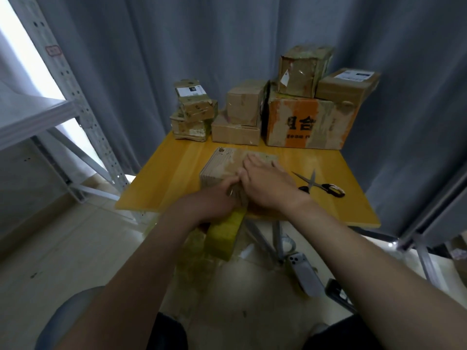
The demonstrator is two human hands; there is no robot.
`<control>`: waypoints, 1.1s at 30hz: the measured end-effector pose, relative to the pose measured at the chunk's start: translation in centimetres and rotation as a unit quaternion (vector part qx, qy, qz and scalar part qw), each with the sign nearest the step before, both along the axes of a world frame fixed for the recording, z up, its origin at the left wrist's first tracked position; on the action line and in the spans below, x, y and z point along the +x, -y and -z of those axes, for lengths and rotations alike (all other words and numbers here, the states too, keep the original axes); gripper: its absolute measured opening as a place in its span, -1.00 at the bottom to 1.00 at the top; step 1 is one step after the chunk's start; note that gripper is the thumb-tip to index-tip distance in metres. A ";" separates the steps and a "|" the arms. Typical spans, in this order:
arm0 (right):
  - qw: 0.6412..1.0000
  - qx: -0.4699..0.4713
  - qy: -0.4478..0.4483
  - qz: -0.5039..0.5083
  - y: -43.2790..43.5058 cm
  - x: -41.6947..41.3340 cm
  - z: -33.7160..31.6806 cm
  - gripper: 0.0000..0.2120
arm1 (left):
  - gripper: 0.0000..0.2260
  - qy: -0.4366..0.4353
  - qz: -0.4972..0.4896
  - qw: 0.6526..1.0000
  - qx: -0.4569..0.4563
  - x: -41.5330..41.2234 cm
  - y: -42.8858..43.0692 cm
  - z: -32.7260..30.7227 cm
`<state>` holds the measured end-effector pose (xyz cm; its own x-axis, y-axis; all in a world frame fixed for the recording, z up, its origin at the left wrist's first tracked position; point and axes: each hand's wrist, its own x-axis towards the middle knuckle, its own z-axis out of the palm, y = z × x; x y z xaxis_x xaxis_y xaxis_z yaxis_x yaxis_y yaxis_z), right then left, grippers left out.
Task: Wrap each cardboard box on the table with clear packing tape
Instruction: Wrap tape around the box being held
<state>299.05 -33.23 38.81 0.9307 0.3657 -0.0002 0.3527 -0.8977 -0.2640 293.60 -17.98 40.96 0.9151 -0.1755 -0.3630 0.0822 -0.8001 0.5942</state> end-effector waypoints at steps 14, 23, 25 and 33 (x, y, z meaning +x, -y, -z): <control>0.986 0.052 -0.139 0.071 1.2 8.7 -3.4 -0.36 | -0.46 0.078 -0.013 0.997 -0.018 -0.2 -0.2 3.1; 0.976 0.112 -0.171 0.071 1.6 9.5 -4.0 -0.51 | -0.47 0.162 -0.044 0.984 -0.054 -1.9 0.0 5.4; 0.972 0.133 -0.179 0.078 1.5 9.6 -4.3 -0.50 | -0.45 0.180 -0.047 0.981 -0.060 -2.6 0.0 6.0; 0.904 0.208 -0.356 0.111 3.1 9.0 -3.0 -0.45 | -0.46 0.193 -0.061 0.977 -0.071 -3.2 -0.4 6.5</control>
